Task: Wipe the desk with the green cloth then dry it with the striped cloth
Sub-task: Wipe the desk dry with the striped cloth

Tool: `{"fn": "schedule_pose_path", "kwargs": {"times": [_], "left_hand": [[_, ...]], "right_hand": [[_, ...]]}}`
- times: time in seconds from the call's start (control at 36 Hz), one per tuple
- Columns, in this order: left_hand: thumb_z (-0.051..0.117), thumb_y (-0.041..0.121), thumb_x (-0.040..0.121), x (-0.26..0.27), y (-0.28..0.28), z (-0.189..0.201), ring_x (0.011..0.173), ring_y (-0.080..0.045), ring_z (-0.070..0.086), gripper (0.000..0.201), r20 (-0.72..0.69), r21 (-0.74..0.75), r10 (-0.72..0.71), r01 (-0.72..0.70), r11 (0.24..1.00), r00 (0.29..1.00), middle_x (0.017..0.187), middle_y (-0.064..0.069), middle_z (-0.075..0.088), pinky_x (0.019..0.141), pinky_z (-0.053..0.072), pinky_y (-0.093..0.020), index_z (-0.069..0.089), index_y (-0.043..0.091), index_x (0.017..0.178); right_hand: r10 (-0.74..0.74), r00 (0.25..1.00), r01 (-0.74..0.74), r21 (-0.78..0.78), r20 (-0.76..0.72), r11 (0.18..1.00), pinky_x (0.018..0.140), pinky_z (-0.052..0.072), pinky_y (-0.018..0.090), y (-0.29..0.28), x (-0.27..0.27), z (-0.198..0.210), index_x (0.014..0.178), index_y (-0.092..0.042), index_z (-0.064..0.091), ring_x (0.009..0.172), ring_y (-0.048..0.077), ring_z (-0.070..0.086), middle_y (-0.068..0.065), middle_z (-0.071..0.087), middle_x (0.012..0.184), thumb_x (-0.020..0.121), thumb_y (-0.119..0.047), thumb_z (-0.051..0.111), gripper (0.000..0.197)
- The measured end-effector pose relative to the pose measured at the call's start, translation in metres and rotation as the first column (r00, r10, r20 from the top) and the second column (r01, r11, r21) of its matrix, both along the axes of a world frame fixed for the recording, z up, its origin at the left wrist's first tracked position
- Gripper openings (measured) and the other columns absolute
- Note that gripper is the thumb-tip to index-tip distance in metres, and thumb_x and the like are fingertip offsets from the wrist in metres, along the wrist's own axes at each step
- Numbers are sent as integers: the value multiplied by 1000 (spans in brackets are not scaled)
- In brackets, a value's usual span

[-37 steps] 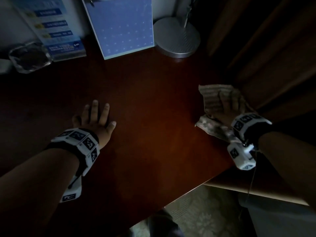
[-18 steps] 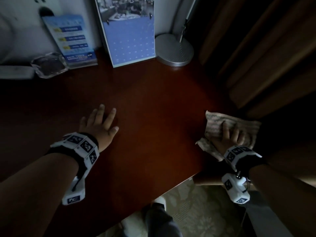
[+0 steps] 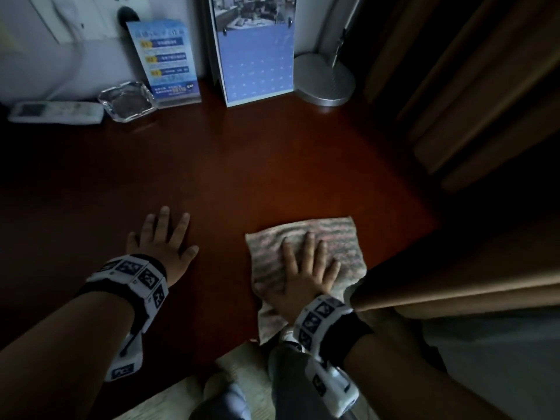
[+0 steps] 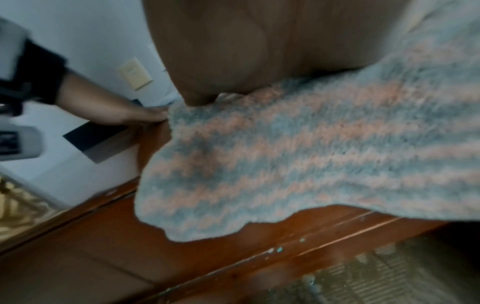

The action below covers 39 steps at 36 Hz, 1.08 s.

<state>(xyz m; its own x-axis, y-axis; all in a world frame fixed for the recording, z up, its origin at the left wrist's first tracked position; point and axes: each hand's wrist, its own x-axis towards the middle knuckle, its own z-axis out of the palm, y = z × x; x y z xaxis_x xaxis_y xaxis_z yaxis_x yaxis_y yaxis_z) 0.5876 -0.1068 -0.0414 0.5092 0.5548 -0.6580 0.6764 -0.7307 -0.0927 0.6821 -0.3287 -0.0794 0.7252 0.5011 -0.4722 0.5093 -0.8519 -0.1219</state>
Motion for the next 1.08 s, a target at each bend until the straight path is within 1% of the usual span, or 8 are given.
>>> {"fn": "schedule_pose_path", "kwargs": {"times": [0.08, 0.19, 0.44, 0.56, 0.69, 0.83, 0.94, 1.08], "left_hand": [[8, 58, 95, 0, -1, -3, 143, -25, -21, 65, -4, 1, 6, -6, 1000, 1000, 150, -2, -37, 117, 4, -49, -32, 34, 140], [5, 58, 95, -2, -1, -4, 143, -26, -22, 64, 1, 10, -6, 6, 1000, 1000, 150, -3, -37, 116, 4, -49, -33, 33, 140], [4, 59, 94, -2, 2, -8, 143, -27, -21, 64, 2, 11, -20, 20, 1000, 1000, 150, -3, -37, 116, 3, -51, -31, 33, 141], [3, 59, 94, -2, 1, -7, 143, -28, -21, 64, -9, 13, -17, 17, 1000, 1000, 149, -4, -38, 116, 3, -51, -32, 33, 141], [3, 58, 94, 2, 0, -5, 142, -27, -22, 63, -19, 4, -5, 5, 1000, 1000, 149, -3, -38, 116, 1, -51, -30, 33, 141], [6, 61, 93, -5, 2, -12, 144, -27, -16, 64, 45, 37, -23, 21, 999, 999, 153, -1, -31, 115, 3, -51, -23, 36, 144], [6, 60, 93, -4, 2, -12, 144, -26, -17, 64, 40, 26, -21, 20, 999, 999, 153, 0, -31, 116, 3, -50, -22, 36, 145], [4, 59, 94, 0, 2, -9, 143, -27, -21, 64, -22, 5, -37, 37, 999, 999, 150, -3, -37, 116, 2, -50, -29, 33, 142]], "right_hand": [[84, 996, -84, -15, -20, 996, 106, -15, 65, -3, -3, 1, 141, -43, -25, 134, 34, -37, 3, -45, 144, 55, -89, 6, 102], [129, 991, -130, -12, -36, 991, 108, -15, 62, -22, 25, 1, 136, -55, -22, 136, 26, -35, -10, -43, 143, 69, -86, 35, 94], [-160, 986, 162, -52, 36, 985, 111, -7, 61, -42, 88, 6, 139, -54, -19, 141, 26, -25, -8, -33, 152, 69, -87, 31, 92], [-225, 974, 226, -48, 27, 973, 109, -8, 64, -19, 63, 7, 141, -48, -20, 140, 31, -27, 0, -34, 151, 70, -86, 31, 95], [-36, 998, 35, 26, 55, 999, 104, -12, 67, 1, 0, -1, 140, -47, -22, 139, 35, -28, 1, -39, 147, 70, -85, 34, 98], [65, 995, -72, 88, 79, 994, 102, 6, 68, 2, -40, -5, 146, -45, 14, 142, 38, 9, 9, 10, 158, 62, -90, 31, 97], [182, 982, -186, 100, 51, 977, 108, -14, 62, -18, -23, -4, 134, -60, -20, 139, 28, -31, -7, -34, 151, 68, -87, 34, 90], [19, 987, -35, 93, 159, 995, 109, 2, 63, -39, 29, -5, 136, -58, -20, 145, 30, -10, -5, -17, 156, 66, -84, 37, 93]]}}
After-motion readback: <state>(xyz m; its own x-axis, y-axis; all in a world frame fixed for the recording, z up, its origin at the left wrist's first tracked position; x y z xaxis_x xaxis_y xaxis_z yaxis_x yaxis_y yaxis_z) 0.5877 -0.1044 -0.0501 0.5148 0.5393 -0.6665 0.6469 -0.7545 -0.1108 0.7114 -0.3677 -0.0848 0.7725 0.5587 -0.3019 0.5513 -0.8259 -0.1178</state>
